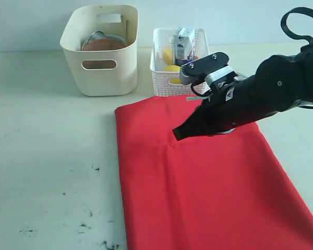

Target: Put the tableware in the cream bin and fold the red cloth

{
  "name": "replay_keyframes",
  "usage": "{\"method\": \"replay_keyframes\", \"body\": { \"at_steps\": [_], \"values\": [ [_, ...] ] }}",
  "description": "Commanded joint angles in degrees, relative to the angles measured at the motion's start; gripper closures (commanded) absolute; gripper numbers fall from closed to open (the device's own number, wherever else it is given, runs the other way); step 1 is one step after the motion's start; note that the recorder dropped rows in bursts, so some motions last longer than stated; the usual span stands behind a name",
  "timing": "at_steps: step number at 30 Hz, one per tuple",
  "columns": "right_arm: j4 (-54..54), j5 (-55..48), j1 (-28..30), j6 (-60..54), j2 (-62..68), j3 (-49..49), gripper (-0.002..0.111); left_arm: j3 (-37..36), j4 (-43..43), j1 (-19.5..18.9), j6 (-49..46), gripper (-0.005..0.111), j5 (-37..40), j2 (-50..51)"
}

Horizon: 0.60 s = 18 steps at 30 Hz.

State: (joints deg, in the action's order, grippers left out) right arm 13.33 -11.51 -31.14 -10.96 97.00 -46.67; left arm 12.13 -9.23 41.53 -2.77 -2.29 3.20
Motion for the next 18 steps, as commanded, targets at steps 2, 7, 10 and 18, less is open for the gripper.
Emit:
{"method": "replay_keyframes", "body": {
  "at_steps": [2,7,10,18],
  "values": [
    [0.0,1.0,-0.1,-0.5,-0.1,0.1,0.108,-8.0,0.3,-5.0,-0.3,0.104,-3.8,-3.2],
    [0.0,2.1,-0.1,-0.5,-0.1,0.1,0.108,-12.1,0.3,-16.0,-0.3,0.104,4.0,-3.2],
    [0.0,2.8,-0.1,-0.5,-0.1,0.1,0.108,-12.1,0.9,-22.6,-0.3,0.104,11.2,-3.2],
    [-0.6,3.3,-0.1,-0.5,5.2,0.1,0.108,-12.1,9.8,-29.1,-0.3,0.104,17.5,-3.2]
  ]
}}
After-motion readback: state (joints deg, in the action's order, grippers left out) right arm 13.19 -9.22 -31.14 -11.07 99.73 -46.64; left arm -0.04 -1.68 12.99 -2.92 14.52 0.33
